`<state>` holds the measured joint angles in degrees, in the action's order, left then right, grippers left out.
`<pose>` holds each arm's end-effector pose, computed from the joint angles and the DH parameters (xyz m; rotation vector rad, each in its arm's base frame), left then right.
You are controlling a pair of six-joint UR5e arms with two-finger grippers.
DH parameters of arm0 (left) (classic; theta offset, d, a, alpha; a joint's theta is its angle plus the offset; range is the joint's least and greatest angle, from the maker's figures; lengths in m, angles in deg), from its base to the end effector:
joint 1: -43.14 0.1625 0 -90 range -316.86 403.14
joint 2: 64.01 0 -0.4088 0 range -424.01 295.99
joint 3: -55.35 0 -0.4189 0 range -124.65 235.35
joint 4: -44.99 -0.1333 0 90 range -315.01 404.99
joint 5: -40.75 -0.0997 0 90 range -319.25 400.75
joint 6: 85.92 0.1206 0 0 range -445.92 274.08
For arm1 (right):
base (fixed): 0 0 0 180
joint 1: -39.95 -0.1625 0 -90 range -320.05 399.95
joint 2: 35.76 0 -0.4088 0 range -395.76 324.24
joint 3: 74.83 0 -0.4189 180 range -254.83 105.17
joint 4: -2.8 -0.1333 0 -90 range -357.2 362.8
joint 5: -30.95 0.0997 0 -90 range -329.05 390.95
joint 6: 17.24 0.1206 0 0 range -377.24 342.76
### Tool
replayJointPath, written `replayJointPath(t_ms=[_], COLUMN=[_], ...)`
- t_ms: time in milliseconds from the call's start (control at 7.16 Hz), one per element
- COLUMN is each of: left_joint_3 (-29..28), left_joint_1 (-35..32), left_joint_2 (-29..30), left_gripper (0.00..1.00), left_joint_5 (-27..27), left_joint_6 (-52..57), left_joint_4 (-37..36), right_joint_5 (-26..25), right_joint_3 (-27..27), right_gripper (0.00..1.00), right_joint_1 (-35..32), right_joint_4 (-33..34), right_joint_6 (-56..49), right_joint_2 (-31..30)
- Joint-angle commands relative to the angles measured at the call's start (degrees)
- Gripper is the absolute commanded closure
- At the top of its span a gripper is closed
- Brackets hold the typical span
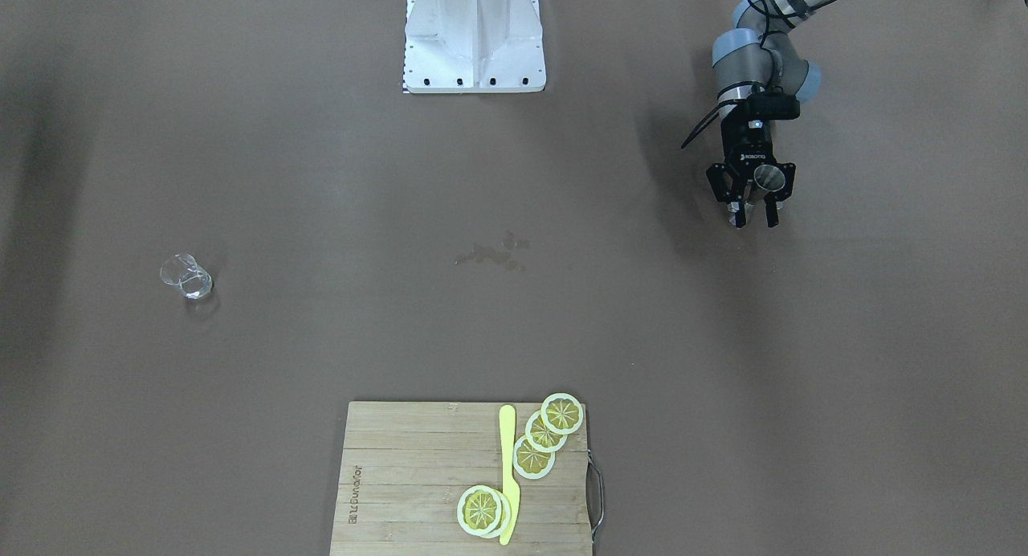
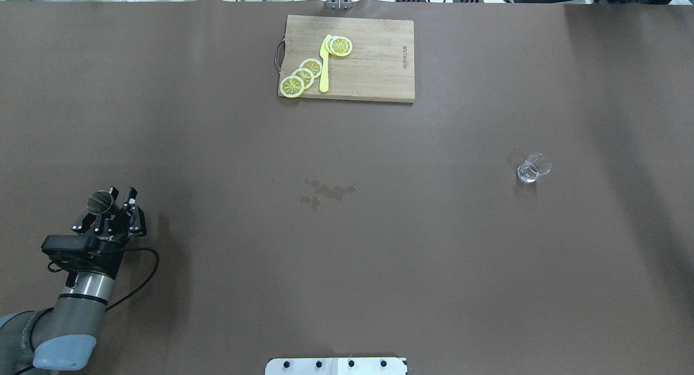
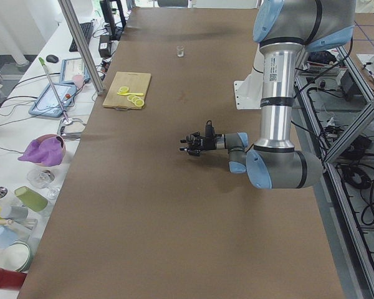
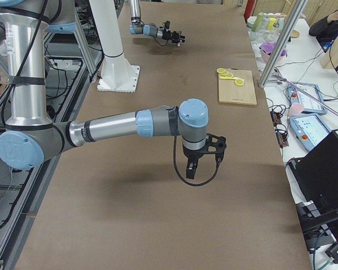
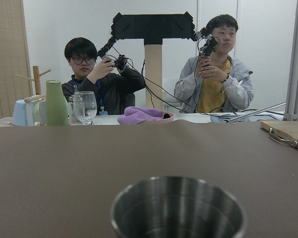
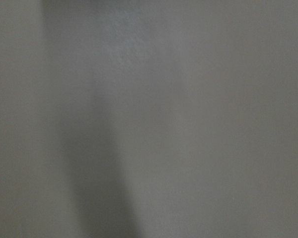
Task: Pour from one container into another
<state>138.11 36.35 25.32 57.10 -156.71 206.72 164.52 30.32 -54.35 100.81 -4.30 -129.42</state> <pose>0.4517 -0.3046 0.5544 1.3114 0.6609 -0.5358 0.0867 -0.4841 0.5682 0.0004 -0.7647 0.2631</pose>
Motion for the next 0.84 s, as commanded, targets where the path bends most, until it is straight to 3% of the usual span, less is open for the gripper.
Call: replayJointPath(t_ms=[0, 558, 698], left_joint_3=[0.4, 4.2, 5.5], left_joint_1=[0.0, 2.3, 5.1], left_joint_2=[-0.6, -4.5, -5.6], left_gripper=[0.01, 0.01, 0.01], left_joint_5=[-0.5, -1.1, -5.4], left_joint_6=[0.0, 0.1, 0.0], left_joint_4=[0.0, 0.1, -0.5], right_joint_5=[1.2, 1.7, 1.7], right_joint_3=[-0.1, -1.2, -1.2], right_gripper=[0.0, 0.0, 0.0], right_joint_1=[-2.1, -2.6, -0.6], right_joint_4=[0.3, 0.2, -0.7], right_joint_6=[0.0, -2.8, -6.4], right_joint_2=[-2.9, -2.6, -1.6])
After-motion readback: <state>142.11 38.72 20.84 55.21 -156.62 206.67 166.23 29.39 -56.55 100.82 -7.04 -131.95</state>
